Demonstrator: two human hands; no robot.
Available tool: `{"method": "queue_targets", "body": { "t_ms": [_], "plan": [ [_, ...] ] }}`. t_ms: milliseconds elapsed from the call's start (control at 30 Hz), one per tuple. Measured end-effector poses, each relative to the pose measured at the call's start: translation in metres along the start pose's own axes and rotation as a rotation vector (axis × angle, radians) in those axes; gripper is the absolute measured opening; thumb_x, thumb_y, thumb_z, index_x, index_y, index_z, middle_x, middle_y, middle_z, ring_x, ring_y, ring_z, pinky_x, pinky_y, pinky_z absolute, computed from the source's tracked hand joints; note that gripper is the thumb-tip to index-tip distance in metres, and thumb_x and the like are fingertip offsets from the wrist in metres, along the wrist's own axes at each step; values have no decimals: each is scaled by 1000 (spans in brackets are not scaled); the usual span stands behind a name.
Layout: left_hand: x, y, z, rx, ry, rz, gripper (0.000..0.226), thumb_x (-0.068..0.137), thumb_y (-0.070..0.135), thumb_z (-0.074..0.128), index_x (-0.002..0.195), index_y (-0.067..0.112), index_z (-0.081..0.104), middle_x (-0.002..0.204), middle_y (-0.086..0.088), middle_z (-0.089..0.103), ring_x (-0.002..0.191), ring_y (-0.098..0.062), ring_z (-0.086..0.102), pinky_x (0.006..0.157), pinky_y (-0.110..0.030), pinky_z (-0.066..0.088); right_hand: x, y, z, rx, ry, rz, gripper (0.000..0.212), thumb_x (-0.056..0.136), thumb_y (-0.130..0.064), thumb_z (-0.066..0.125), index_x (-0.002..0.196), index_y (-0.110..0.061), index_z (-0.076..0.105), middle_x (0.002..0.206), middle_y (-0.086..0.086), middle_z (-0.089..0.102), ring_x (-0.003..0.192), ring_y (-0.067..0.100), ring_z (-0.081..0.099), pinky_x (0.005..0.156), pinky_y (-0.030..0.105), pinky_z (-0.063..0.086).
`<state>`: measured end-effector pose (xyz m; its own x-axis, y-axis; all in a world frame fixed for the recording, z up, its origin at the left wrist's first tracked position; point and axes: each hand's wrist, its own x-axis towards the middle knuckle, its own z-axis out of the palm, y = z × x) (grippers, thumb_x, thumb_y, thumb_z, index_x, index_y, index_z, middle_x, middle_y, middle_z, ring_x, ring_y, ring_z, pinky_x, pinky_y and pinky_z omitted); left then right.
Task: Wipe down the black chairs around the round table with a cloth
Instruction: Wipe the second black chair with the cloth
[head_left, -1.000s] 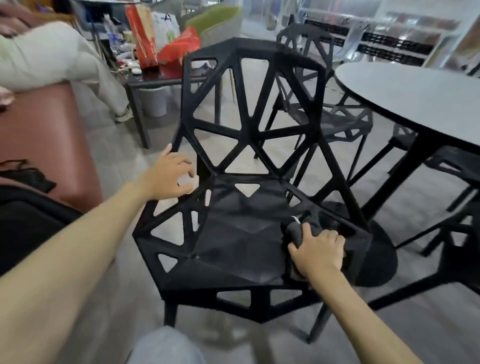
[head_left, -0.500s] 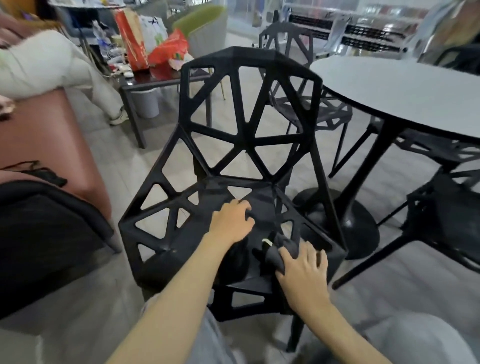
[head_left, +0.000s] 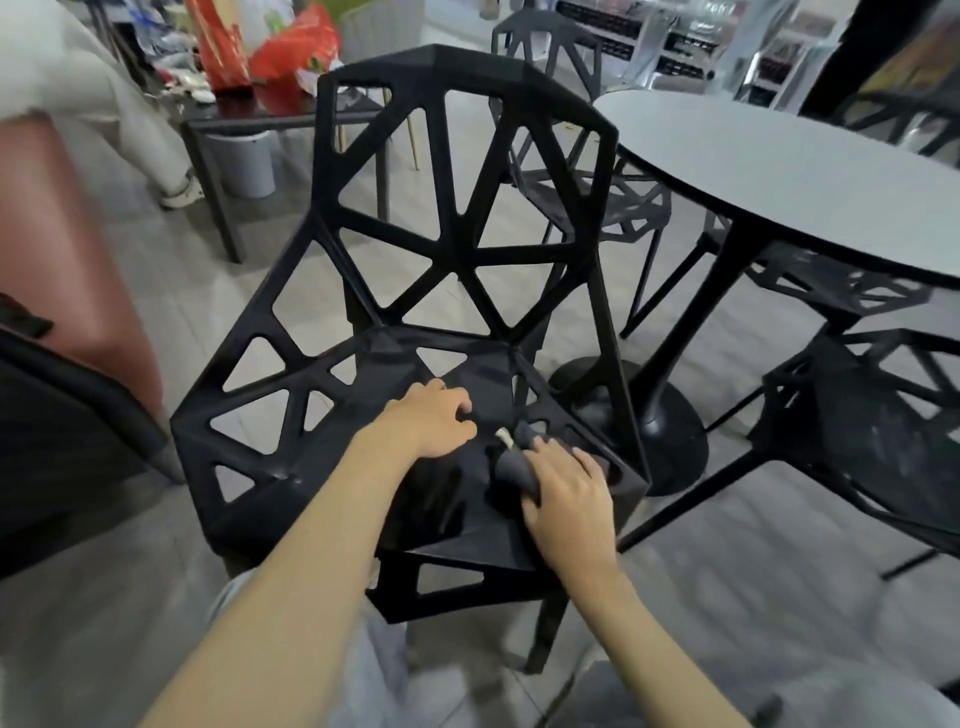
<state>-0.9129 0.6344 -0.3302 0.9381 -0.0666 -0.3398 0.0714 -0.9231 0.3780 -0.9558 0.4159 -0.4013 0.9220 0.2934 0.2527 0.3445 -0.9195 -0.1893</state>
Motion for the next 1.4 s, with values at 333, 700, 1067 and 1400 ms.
{"method": "queue_targets", "body": {
  "t_ms": [333, 700, 1067, 1400],
  "plan": [
    [20, -11, 3, 155, -102, -24, 51, 106, 41, 46, 155, 28, 39, 157, -6, 38, 145, -30, 33, 114, -51, 32, -25, 67, -25, -132, 95, -255, 48, 80, -5, 71, 127, -16, 71, 141, -1, 64, 135, 15, 56, 116, 39, 39],
    [18, -16, 9, 107, -189, -28, 67, 105, 38, 49, 164, 32, 19, 166, -9, 24, 154, -34, 18, 121, -57, 29, -39, 68, -31, -117, 26, -360, 55, 77, -2, 76, 129, -19, 68, 144, -3, 61, 138, 14, 52, 118, 36, 35],
    [13, -9, 2, 129, -185, 13, 66, 105, 40, 47, 164, 33, 18, 166, -8, 24, 153, -35, 20, 121, -55, 25, -59, 15, -24, -96, -38, -159, 61, 76, -13, 75, 135, -21, 65, 144, -3, 61, 136, 13, 53, 118, 36, 34],
    [19, -12, 2, 168, -175, 8, 66, 106, 46, 46, 164, 34, 17, 167, -7, 23, 153, -34, 21, 119, -54, 25, 31, 27, -11, -251, 77, 21, 48, 68, 1, 74, 115, -10, 74, 126, 9, 71, 119, 27, 65, 104, 42, 46]
  ]
}}
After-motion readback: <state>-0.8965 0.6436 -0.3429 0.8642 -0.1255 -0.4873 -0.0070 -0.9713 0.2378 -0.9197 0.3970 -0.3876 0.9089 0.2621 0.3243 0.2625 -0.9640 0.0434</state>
